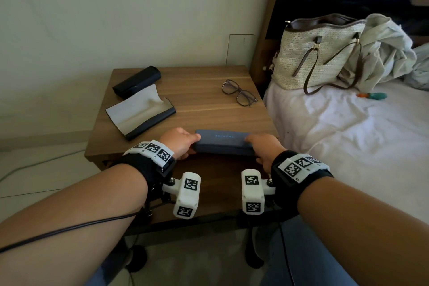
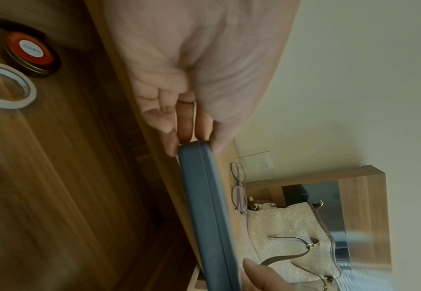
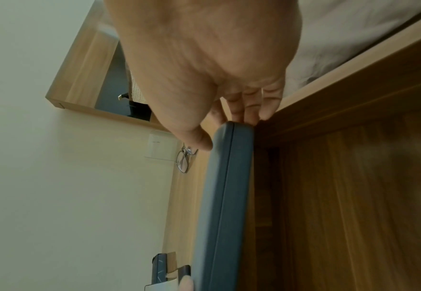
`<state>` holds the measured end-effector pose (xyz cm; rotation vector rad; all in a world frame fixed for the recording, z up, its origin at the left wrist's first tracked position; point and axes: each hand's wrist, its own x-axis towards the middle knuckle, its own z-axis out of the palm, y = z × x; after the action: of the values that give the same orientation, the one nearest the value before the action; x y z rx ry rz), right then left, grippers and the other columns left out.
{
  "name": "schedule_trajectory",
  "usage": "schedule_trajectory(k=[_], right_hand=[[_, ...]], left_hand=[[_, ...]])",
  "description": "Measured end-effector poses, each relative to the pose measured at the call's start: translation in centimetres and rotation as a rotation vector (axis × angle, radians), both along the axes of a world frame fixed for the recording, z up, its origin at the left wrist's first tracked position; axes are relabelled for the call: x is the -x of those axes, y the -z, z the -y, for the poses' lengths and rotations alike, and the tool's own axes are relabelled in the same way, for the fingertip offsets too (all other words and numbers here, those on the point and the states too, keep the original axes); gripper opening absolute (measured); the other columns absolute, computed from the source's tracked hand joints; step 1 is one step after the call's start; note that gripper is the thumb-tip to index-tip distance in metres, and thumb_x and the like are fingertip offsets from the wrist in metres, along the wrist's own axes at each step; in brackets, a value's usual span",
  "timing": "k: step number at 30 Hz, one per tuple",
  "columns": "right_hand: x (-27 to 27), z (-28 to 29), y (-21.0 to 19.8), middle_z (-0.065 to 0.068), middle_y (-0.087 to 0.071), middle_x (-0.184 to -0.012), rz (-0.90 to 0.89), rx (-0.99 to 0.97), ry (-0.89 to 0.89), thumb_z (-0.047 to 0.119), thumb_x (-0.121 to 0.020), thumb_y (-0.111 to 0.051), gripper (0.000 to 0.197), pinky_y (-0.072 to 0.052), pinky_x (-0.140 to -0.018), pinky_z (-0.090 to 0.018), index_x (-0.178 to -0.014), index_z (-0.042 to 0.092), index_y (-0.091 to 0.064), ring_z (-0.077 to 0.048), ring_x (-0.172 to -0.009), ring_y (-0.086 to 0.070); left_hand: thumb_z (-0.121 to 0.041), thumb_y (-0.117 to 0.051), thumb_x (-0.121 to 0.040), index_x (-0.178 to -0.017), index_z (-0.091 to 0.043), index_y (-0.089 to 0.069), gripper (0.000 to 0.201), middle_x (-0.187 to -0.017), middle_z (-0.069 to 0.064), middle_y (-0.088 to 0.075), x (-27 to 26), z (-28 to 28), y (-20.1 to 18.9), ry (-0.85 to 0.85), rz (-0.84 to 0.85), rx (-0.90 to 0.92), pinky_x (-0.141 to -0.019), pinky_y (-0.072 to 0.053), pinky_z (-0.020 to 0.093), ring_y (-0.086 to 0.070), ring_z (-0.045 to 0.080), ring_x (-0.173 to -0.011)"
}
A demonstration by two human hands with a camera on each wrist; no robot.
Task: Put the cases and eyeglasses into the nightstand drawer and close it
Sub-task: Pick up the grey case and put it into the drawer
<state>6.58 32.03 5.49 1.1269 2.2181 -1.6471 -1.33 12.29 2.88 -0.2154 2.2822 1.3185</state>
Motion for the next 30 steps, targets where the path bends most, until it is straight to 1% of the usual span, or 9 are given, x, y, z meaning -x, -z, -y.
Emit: schedule_trajectory(k=[4, 8, 12, 15, 18, 22, 25, 28, 30], right_hand=[[-1.5, 0.0, -0.3, -0.021, -0.050, -0.141, 0.082, -0.058, -0.105, 0.019, -0.092, -0.055, 0.046, -0.044, -0.102, -0.040, -0.133, -0.003, -0.051, -0.035, -0.130, -0.048], [-2.2, 0.5, -0.1, -0.022, -0.055, -0.137, 0.158, -0.117, -0.196, 0.023, -0.090, -0.058, 0.046, -0.045, -0.101, -0.041, -0.129, -0.003, -0.055, -0.036, -0.128, -0.052], [-2.3, 1.2, 0.7, -0.023, -0.055, -0.136, 0.214, -0.155, -0.276, 0.023, -0.091, -0.057, 0.046, -0.045, -0.101, -0.041, -0.129, -0.004, -0.055, -0.036, -0.128, -0.051], [-1.9, 1.6, 1.3, -0.023, -0.054, -0.137, 0.236, -0.179, -0.307, 0.024, -0.092, -0.054, 0.046, -0.043, -0.103, -0.041, -0.129, -0.004, -0.055, -0.037, -0.128, -0.050], [-1.3, 1.9, 2.2, -0.023, -0.052, -0.139, 0.258, -0.166, -0.334, 0.022, -0.094, -0.051, 0.046, -0.043, -0.104, -0.040, -0.131, -0.004, -0.053, -0.036, -0.130, -0.049], [-0.5, 1.8, 3.8, -0.023, -0.052, -0.139, 0.293, -0.134, -0.373, 0.020, -0.095, -0.049, 0.044, -0.044, -0.103, -0.041, -0.131, -0.004, -0.053, -0.036, -0.130, -0.049], [0.3, 1.6, 5.2, -0.023, -0.050, -0.141, 0.311, -0.110, -0.373, 0.018, -0.096, -0.047, 0.044, -0.043, -0.104, -0.040, -0.133, -0.004, -0.051, -0.036, -0.131, -0.048], [1.3, 1.4, 6.7, -0.023, -0.050, -0.141, 0.331, -0.087, -0.372, 0.018, -0.095, -0.049, 0.045, -0.042, -0.105, -0.039, -0.134, -0.004, -0.050, -0.035, -0.132, -0.047], [2.1, 1.3, 7.7, -0.022, -0.050, -0.141, 0.343, -0.061, -0.361, 0.019, -0.093, -0.052, 0.046, -0.042, -0.106, -0.040, -0.133, -0.004, -0.051, -0.035, -0.131, -0.048]], left_hand=[[-0.030, -0.065, -0.088, -0.103, -0.010, -0.056, 0.026, -0.093, 0.011, -0.068, -1.8, 0.2, -0.5, 0.034, 0.127, -0.044, -0.054, -0.043, 0.024, -0.071, 0.024, -0.083], [-0.031, -0.064, -0.089, -0.104, -0.005, -0.059, 0.031, -0.083, 0.011, -0.070, -2.6, 1.1, -0.1, 0.047, 0.220, 0.011, -0.052, -0.042, 0.022, -0.066, 0.021, -0.077], [-0.030, -0.058, -0.093, -0.104, -0.005, -0.059, 0.027, -0.085, 0.012, -0.074, -3.2, 1.7, 0.6, 0.125, 0.300, 0.106, -0.047, -0.042, 0.019, -0.061, 0.011, -0.046], [-0.029, -0.053, -0.096, -0.109, -0.004, -0.058, 0.028, -0.095, 0.014, -0.076, -3.3, 1.7, 1.3, 0.163, 0.314, 0.176, -0.050, -0.044, 0.021, -0.060, 0.012, -0.047], [-0.026, -0.050, -0.098, -0.104, -0.004, -0.056, 0.023, -0.091, 0.012, -0.073, -3.0, 1.5, 2.4, 0.168, 0.326, 0.226, -0.045, -0.043, 0.020, -0.057, 0.009, -0.036], [-0.018, -0.053, -0.096, -0.084, -0.007, -0.054, 0.016, -0.106, 0.017, -0.071, -2.4, 1.4, 3.9, 0.091, 0.398, 0.182, -0.069, -0.054, 0.027, -0.068, 0.021, -0.074], [-0.016, -0.053, -0.095, -0.081, -0.010, -0.051, 0.015, -0.095, 0.014, -0.067, -1.8, 1.0, 5.5, -0.004, 0.434, 0.120, -0.091, -0.056, 0.036, -0.069, 0.026, -0.094], [-0.015, -0.053, -0.095, -0.084, -0.009, -0.050, 0.012, -0.087, 0.010, -0.059, -1.2, 0.6, 6.9, -0.093, 0.464, 0.059, -0.083, -0.058, 0.035, -0.063, 0.020, -0.082], [-0.015, -0.053, -0.095, -0.101, -0.008, -0.055, 0.010, -0.094, 0.010, -0.060, -0.8, 0.4, 7.5, -0.093, 0.482, 0.040, -0.079, -0.056, 0.034, -0.062, 0.023, -0.092]])
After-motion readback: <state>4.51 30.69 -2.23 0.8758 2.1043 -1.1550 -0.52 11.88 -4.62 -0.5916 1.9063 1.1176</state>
